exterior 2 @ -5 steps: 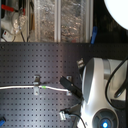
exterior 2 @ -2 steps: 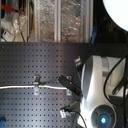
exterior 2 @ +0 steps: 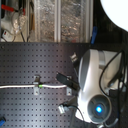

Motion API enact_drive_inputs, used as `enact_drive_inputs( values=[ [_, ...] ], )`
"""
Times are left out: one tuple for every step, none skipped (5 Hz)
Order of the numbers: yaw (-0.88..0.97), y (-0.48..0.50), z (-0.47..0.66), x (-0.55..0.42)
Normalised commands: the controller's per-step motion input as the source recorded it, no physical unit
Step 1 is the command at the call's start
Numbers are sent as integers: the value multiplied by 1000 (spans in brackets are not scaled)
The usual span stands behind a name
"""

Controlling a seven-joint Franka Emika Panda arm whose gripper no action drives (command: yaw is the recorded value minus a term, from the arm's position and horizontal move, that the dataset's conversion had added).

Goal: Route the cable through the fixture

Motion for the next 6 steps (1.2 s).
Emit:
enact_drive_inputs(
  values=[
    [294, 158, 11, -635],
    [277, 194, 6, -561],
    [123, 188, 3, -477],
    [-200, 133, 132, -292],
    [-568, 27, 289, -46],
    [-523, 14, 330, -19]
  ],
)
